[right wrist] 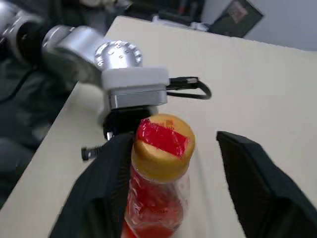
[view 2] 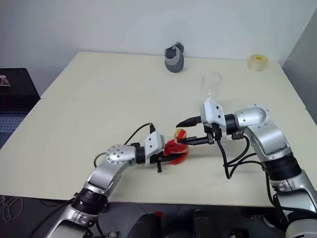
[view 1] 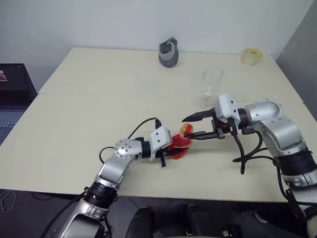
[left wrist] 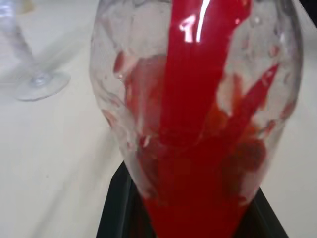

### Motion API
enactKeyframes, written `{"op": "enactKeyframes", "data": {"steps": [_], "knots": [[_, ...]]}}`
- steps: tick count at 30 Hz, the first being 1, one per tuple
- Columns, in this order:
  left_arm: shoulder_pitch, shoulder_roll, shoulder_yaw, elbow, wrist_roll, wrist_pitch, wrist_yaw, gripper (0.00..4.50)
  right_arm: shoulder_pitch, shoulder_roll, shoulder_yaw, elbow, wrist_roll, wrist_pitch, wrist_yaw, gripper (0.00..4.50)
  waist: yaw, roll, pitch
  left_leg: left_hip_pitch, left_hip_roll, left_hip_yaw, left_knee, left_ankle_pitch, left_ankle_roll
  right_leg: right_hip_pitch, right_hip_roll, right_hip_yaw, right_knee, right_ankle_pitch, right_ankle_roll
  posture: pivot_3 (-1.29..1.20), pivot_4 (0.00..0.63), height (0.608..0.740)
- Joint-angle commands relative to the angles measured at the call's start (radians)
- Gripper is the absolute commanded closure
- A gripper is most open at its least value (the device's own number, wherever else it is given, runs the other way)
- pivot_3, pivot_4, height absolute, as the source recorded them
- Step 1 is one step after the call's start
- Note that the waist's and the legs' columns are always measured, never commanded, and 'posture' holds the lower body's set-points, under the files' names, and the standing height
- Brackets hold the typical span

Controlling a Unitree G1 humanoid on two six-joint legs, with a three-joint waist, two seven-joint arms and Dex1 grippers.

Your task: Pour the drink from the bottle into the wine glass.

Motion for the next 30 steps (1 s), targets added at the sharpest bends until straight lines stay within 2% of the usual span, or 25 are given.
{"op": "enactKeyframes", "data": {"steps": [1, 4, 7, 13, 17, 28, 30], "knots": [[-0.01, -0.026, 0.056, -0.046, -0.001, -0.001, 0.104, 3.72, 0.051, 0.044, -0.121, -0.172, 0.087, 0.118, -0.198, 0.54, 0.001, 0.0, 0.0, 0.0, 0.0, 0.0, 0.0, 0.0, 0.0, 0.0, 0.0, 0.0, 0.0, 0.0, 0.0, 0.0, 0.15, 0.74], [-0.023, -0.05, 0.073, -0.016, 0.024, -0.009, 0.187, 3.73, 0.12, 0.109, -0.159, -0.308, 0.128, 0.211, -0.367, 0.53, 0.001, 0.0, 0.0, 0.001, 0.0, 0.0, -0.001, 0.0, 0.0, 0.0, 0.001, 0.0, 0.001, 0.0, 0.0, 0.0, 0.15, 0.74], [-0.046, -0.063, 0.075, 0.021, 0.052, -0.021, 0.239, 3.73, 0.17, 0.183, -0.142, -0.4, 0.136, 0.303, -0.532, 0.53, 0.002, 0.0, 0.0, 0.001, 0.0, 0.0, -0.002, 0.0, 0.0, 0.0, 0.001, 0.0, 0.001, 0.0, 0.0, 0.0, 0.15, 0.74], [-0.079, -0.067, 0.04, 0.084, 0.094, -0.071, 0.254, 3.73, 0.165, 0.274, -0.043, -0.438, -0.003, 0.311, -0.713, 0.53, 0.002, 0.0, 0.0, 0.001, -0.001, 0.001, -0.002, 0.0, 0.0, 0.0, 0.001, 0.0, 0.0, 0.0, 0.0, 0.0, 0.15, 0.74], [-0.086, -0.074, 0.035, 0.101, 0.096, -0.084, 0.256, 3.73, 0.155, 0.312, -0.004, -0.409, -0.088, 0.288, -0.779, 0.53, 0.001, 0.0, 0.0, 0.001, -0.001, 0.001, -0.002, 0.0, 0.0, 0.0, 0.001, 0.0, 0.0, 0.0, 0.0, 0.0, 0.15, 0.74], [-0.076, -0.073, 0.031, 0.094, 0.095, -0.087, 0.252, 3.73, 0.141, 0.364, -0.007, -0.37, -0.106, 0.333, -0.812, 0.53, -0.001, 0.0, 0.0, 0.001, 0.0, 0.001, -0.003, 0.0, 0.0, 0.0, 0.001, 0.0, 0.0, 0.0, 0.0, 0.0, 0.15, 0.74], [-0.076, -0.072, 0.032, 0.092, 0.094, -0.086, 0.249, 3.73, 0.137, 0.36, -0.006, -0.359, -0.121, 0.332, -0.814, 0.9, -0.002, 0.0, 0.0, 0.001, 0.0, 0.001, -0.003, 0.0, 0.0, 0.0, 0.001, 0.0, 0.0, 0.0, 0.0, 0.0, 0.15, 0.74]]}}
